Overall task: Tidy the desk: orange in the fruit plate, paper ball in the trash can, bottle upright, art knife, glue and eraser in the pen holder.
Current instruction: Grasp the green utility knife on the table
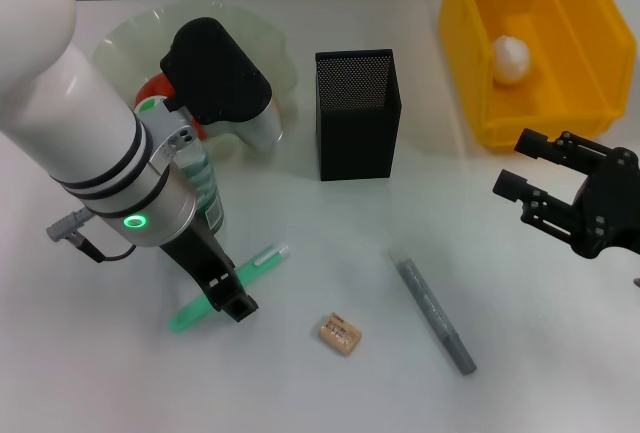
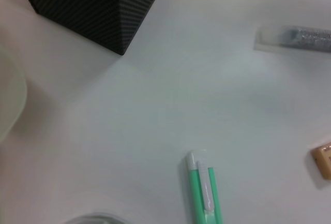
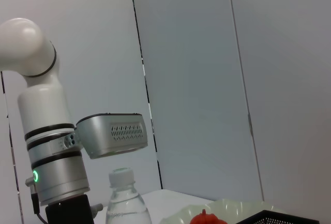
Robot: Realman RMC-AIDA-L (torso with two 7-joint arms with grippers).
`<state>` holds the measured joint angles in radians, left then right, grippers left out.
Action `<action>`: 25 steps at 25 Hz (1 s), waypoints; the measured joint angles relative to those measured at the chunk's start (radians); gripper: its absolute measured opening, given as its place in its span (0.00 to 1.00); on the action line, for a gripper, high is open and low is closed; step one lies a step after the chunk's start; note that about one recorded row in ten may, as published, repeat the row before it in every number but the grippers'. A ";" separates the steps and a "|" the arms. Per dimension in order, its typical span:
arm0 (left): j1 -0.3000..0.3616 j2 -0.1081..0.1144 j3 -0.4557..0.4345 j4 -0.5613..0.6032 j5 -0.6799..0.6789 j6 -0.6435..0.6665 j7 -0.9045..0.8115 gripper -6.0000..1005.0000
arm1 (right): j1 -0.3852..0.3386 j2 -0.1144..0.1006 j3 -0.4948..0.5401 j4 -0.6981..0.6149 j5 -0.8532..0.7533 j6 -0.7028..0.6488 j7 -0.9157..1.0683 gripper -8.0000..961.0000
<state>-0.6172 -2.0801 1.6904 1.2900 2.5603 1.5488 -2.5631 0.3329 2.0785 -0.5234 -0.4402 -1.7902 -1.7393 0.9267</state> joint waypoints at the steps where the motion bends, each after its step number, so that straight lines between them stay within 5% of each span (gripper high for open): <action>1: 0.000 0.000 0.000 0.000 0.000 0.000 0.000 0.57 | 0.000 0.000 0.000 0.000 0.000 0.000 0.000 0.60; 25: -0.006 0.000 0.000 -0.043 0.032 -0.027 0.007 0.53 | -0.003 0.002 -0.007 0.000 0.000 -0.014 0.000 0.60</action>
<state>-0.6234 -2.0800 1.6904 1.2472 2.5927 1.5215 -2.5557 0.3297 2.0801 -0.5305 -0.4402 -1.7901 -1.7536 0.9265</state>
